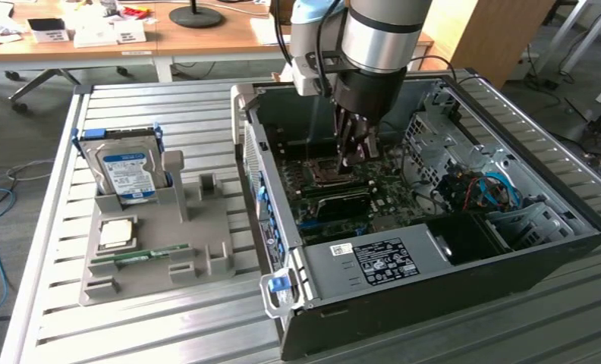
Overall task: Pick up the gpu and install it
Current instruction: 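Press down on the gpu until it lock into place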
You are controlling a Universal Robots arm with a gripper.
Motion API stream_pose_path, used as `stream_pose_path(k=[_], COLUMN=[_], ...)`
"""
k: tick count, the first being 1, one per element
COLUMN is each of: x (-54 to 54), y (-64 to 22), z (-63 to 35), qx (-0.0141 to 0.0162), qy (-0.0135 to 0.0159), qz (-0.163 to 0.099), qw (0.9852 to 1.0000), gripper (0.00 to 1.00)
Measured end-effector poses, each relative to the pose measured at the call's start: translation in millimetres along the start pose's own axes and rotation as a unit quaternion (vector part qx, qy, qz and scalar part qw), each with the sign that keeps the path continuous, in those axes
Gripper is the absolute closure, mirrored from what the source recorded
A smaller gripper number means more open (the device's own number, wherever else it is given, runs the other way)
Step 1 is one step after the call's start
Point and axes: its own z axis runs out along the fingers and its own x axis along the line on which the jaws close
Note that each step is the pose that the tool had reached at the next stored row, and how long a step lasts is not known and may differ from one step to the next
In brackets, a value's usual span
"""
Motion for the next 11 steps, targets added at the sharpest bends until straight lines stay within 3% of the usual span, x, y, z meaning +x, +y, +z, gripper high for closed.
stream_pose_path(k=[11], x=[0.2], y=[0.1], z=[7.9], qx=[0.0], qy=[0.0], qz=[0.0], qw=[1.0], gripper=[0.89])
